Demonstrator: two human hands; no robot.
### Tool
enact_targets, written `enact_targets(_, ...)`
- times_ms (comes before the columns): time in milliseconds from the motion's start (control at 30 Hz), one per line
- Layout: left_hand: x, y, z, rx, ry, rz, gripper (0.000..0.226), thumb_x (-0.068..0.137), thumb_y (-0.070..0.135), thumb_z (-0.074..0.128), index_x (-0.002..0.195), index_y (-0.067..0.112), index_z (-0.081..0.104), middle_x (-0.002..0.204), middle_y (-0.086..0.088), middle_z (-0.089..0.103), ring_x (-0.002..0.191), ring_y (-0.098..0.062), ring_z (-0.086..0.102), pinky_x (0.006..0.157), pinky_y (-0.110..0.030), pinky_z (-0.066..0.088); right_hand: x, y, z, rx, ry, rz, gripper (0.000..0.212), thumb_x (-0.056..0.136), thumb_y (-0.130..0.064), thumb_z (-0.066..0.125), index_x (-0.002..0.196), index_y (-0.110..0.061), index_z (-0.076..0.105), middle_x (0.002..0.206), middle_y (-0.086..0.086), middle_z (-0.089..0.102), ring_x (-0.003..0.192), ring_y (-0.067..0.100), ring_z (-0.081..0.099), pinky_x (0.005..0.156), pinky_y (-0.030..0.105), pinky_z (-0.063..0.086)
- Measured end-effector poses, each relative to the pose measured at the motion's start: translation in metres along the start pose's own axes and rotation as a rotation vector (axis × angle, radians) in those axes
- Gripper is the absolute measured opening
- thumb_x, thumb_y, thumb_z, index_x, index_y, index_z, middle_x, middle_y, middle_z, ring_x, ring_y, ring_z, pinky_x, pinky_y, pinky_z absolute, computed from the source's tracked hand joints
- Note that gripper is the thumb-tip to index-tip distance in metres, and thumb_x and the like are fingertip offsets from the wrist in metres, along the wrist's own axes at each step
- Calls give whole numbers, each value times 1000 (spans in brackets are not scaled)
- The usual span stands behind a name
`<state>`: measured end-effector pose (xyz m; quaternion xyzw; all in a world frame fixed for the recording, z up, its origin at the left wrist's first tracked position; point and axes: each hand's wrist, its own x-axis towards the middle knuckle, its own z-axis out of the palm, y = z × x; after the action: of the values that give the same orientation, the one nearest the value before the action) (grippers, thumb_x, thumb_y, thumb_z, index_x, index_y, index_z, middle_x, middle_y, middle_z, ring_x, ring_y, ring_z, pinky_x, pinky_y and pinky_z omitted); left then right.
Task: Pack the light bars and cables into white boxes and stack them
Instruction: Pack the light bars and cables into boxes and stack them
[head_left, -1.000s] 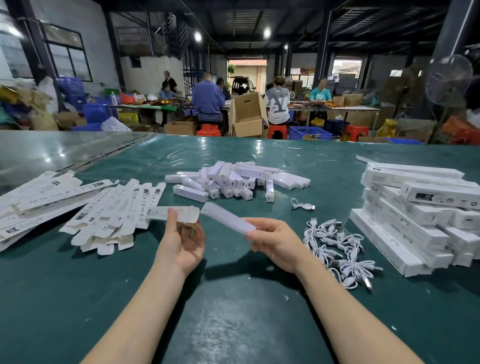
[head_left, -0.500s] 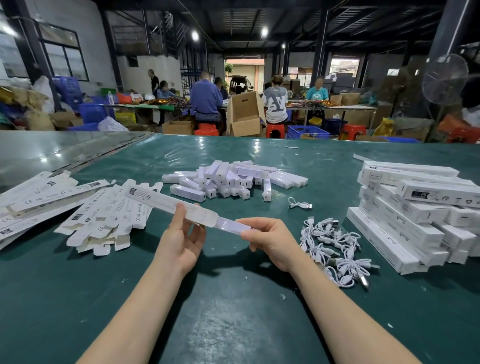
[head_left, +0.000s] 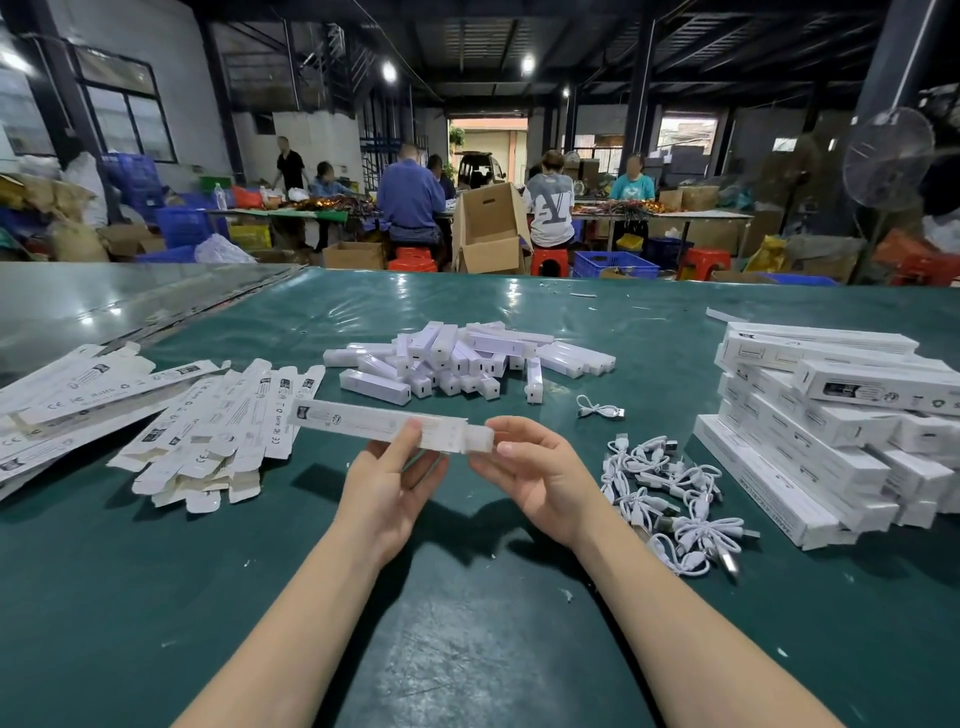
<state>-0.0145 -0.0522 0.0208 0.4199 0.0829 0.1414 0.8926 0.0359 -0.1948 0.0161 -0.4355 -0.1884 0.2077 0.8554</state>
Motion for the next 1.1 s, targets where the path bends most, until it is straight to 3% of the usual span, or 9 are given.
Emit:
enact_targets(100,-4,-5,4,60,-79,-33,7,92,17,50,97,19,55,79,2,73,67,-9,70,55,-20,54,-2,1,1,-210,-11,-19,31,79,11,54,94,-14,64,76,-3,69,70,11,63,63,20,52)
enact_targets(233,-5,-12,7,151,-82,-64,4,92,29,50,92,27,54,78,12,73,69,-1,69,62,-20,47,-1,2,-3,-293,57,-28,33,84,6,55,104,-20,57,83,1,62,72,12,61,61,21,49)
enact_targets(367,-3,-9,3,199,-42,-42,4,92,27,52,92,25,54,79,10,71,70,-2,67,59,-18,47,-3,4,-1,-416,60,-63,32,84,6,57,100,-22,59,77,0,60,63,10,57,59,20,47)
enact_targets(500,-3,-9,1,259,-8,-13,21,92,26,53,107,11,50,98,-6,68,83,-12,65,52,-17,52,-6,4,1,-539,-21,-76,31,83,7,58,91,-21,68,74,1,62,62,9,55,62,18,46)
enact_targets(633,-4,-9,3,256,-29,-9,30,94,25,51,115,4,47,93,-11,70,74,-15,70,55,-19,53,-8,4,4,-588,-19,-78,20,83,1,61,93,-15,66,78,7,63,61,9,53,63,20,46)
enact_targets(800,-1,-4,-1,277,-21,-26,25,94,18,52,111,0,50,87,-12,68,65,-12,70,55,-20,54,-8,11,7,-902,51,-172,20,83,-5,61,87,-23,66,69,5,57,61,15,47,66,29,42)
enact_targets(967,0,-1,-1,212,69,-68,12,89,20,60,94,10,54,65,0,69,53,-7,65,45,-17,50,-9,13,14,-810,-44,-145,29,81,0,64,87,-29,68,80,12,63,68,17,52,67,29,47)
enact_targets(1033,0,-1,1,222,90,-103,18,88,25,62,93,10,53,71,-2,68,56,-9,64,45,-18,49,-9,16,15,-823,-10,-180,25,79,2,66,84,-23,70,75,18,63,65,19,50,65,32,45)
enact_targets(1100,0,-2,1,267,94,-113,23,88,30,61,96,10,53,80,-3,66,62,-10,63,50,-21,50,-9,18,15,-851,42,-216,20,77,-1,69,81,-21,72,65,3,64,59,13,49,61,27,44)
